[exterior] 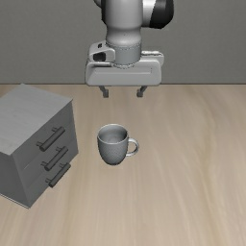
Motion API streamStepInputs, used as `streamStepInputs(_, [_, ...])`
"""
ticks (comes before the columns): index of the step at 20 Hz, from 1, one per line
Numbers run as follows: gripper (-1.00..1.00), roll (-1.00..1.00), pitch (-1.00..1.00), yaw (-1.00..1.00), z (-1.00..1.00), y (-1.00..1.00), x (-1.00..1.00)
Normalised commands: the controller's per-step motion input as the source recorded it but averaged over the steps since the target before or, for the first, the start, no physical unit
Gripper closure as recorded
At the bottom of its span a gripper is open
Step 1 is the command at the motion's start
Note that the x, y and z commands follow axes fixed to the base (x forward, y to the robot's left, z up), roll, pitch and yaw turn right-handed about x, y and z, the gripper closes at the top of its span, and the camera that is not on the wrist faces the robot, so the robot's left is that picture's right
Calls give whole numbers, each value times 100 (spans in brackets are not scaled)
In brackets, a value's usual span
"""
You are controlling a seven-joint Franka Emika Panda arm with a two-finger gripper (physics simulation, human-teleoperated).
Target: Pick up the porcelain mug on the table and place it on the white cabinet
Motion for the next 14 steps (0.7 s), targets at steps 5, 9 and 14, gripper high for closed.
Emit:
streamStepInputs(5, [-100, 0, 0, 0, -20, 20, -20])
streamStepInputs(9, [-100, 0, 0, 0, -100, 0, 0])
streamStepInputs(14, [-100, 0, 0, 0, -100, 0, 0])
